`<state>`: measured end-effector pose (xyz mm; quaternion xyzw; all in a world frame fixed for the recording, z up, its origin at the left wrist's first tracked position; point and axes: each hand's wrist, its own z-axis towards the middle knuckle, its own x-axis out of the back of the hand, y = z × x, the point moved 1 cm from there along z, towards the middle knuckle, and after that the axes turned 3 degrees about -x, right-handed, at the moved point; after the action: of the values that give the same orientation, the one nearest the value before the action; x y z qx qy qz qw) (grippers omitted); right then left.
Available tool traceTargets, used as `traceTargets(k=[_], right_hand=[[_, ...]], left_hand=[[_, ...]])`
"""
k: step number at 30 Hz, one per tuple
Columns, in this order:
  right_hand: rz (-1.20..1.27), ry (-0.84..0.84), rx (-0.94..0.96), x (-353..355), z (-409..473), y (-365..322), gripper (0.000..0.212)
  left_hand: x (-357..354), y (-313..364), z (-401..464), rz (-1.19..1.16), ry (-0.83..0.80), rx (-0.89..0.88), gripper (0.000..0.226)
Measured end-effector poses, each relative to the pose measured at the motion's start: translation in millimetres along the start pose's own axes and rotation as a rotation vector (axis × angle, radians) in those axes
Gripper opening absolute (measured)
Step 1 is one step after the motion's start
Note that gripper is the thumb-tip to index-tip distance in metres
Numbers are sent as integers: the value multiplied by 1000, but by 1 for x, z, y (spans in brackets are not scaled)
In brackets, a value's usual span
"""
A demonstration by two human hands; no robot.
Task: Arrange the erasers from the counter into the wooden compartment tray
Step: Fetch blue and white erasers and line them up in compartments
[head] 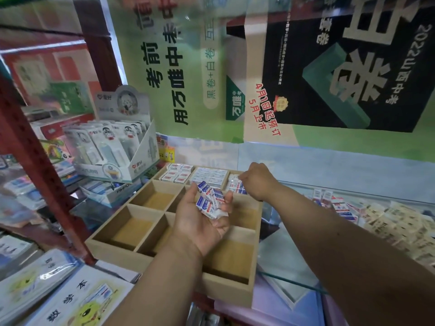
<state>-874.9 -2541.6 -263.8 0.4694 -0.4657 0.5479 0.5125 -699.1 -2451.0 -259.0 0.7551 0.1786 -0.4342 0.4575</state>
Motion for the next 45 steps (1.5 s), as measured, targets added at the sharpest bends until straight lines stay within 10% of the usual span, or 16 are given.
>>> traceTargets(k=[6,10,14,23,34,45], right_hand=[[928,15,-42,27,-30,-18,24],[1358,-281,98,46,-60,-45,25],[1223,-193,180,59,-59,-48,24],[1281,16,-328,35,-36,4,24],[404,97,-202,19,-21,0,36],[430,95,-202,18,-22,-3,9]], left_hand=[[-3,-1,0,65,-40,25,57],[-3,-1,0,140,-67,55,53],[-3,-3,2,184,-75,84,58],[-2,-2,0,5,-8,51,55],[-6,-2,-5,-124,58,39,44],[-14,-4,-7,-118,55,-20,28]])
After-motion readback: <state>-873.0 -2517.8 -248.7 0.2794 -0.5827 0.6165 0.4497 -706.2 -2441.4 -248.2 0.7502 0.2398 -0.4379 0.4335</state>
